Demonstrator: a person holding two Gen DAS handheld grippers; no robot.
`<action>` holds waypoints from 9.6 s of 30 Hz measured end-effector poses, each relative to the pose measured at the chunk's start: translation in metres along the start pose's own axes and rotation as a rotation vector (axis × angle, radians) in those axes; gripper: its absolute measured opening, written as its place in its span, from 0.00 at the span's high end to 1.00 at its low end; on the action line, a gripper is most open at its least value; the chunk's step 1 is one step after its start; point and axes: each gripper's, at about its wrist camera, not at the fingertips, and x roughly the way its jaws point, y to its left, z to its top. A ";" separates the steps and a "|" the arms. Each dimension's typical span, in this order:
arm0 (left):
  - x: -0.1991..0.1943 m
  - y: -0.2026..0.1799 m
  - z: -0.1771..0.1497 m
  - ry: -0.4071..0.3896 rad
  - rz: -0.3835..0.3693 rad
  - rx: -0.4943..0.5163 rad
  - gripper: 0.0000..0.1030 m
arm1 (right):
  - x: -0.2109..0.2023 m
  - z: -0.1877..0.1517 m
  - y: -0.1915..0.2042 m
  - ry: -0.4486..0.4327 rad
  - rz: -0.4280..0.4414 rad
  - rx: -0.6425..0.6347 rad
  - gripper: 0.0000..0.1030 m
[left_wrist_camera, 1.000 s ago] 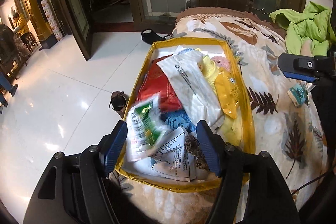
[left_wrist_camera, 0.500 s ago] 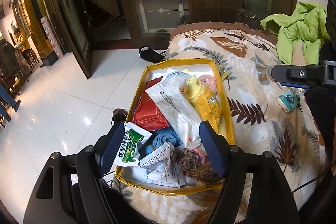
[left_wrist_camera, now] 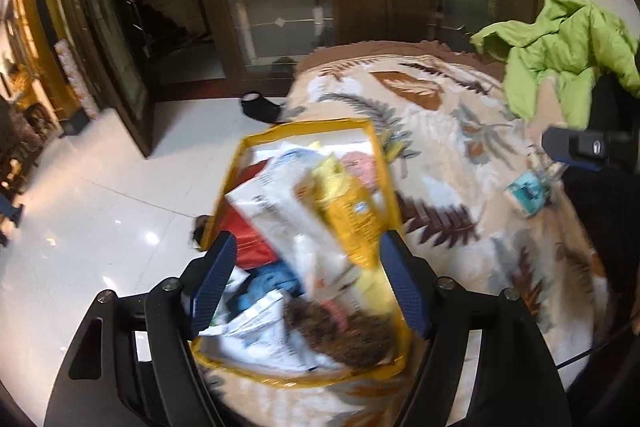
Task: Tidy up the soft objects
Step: 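Move both open tools back over the remaining items on the blanket, then grasp the clear bag of yellow sticks with the left tool while the right tool reaches the blue cartoon packet, then grasp the blue cartoon packet with the right tool while the left tool holds the clear bag, then carry the clear bag and blue cartoon packet into the box and open both tools, then move both open tools back over the teal packet and white box on the blanket, then grasp the teal Hangyodon packet with the left tool while the right tool grasps the small white box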
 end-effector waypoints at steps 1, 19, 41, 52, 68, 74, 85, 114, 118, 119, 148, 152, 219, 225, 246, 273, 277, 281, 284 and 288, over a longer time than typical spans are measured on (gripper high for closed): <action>0.003 -0.004 0.004 0.006 -0.021 0.001 0.29 | -0.003 -0.001 -0.009 -0.003 -0.014 0.015 0.44; 0.149 -0.090 0.113 0.276 -0.280 0.171 0.28 | -0.005 -0.013 -0.117 0.007 -0.091 0.239 0.42; 0.227 -0.127 0.109 0.572 -0.291 0.460 0.28 | 0.013 -0.017 -0.142 0.049 -0.109 0.302 0.42; 0.233 -0.118 0.111 0.525 -0.233 0.469 0.73 | 0.011 -0.018 -0.147 0.043 -0.117 0.324 0.42; 0.225 -0.128 0.094 0.516 -0.260 0.451 0.80 | 0.006 -0.018 -0.153 0.037 -0.181 0.303 0.42; 0.194 -0.139 0.074 0.463 -0.345 0.400 0.80 | 0.022 -0.028 -0.145 0.110 -0.203 0.235 0.42; 0.140 -0.151 0.044 0.414 -0.415 0.360 0.80 | 0.026 -0.001 -0.186 0.108 -0.240 0.411 0.32; 0.125 -0.113 0.088 0.325 -0.428 0.205 0.80 | 0.022 -0.011 -0.220 0.186 -0.337 0.401 0.72; 0.123 -0.111 0.085 0.326 -0.437 0.193 0.80 | 0.012 -0.018 -0.216 0.171 -0.324 0.408 0.73; 0.122 -0.111 0.084 0.327 -0.439 0.190 0.80 | 0.011 -0.018 -0.215 0.167 -0.318 0.411 0.74; 0.086 -0.130 0.045 0.295 -0.447 0.201 0.80 | -0.023 -0.026 -0.163 0.081 -0.097 0.400 0.80; 0.069 -0.122 0.044 0.264 -0.453 0.183 0.80 | -0.026 -0.021 -0.142 0.070 -0.049 0.369 0.80; 0.105 0.059 0.033 0.155 -0.213 -0.180 0.35 | 0.176 0.043 0.064 0.246 0.022 -0.014 0.56; 0.080 0.069 0.036 0.117 -0.187 -0.182 0.31 | 0.148 0.041 0.062 0.216 0.068 0.017 0.55; 0.041 -0.018 0.026 0.030 -0.112 -0.042 0.30 | 0.023 -0.013 -0.012 0.100 0.006 0.080 0.49; 0.088 -0.156 0.043 0.178 -0.297 0.115 0.30 | -0.062 -0.023 -0.136 -0.041 -0.225 0.306 0.47; 0.101 -0.179 0.044 0.204 -0.332 0.127 0.30 | -0.068 -0.018 -0.154 -0.064 -0.215 0.353 0.46; 0.111 -0.204 0.047 0.206 -0.411 0.258 0.30 | -0.066 -0.015 -0.164 -0.059 -0.213 0.361 0.46; 0.117 -0.228 0.046 0.215 -0.475 0.407 0.30 | -0.062 -0.012 -0.172 -0.047 -0.225 0.361 0.46; 0.126 -0.254 0.043 0.259 -0.548 0.537 0.30 | -0.057 0.002 -0.188 -0.047 -0.246 0.388 0.41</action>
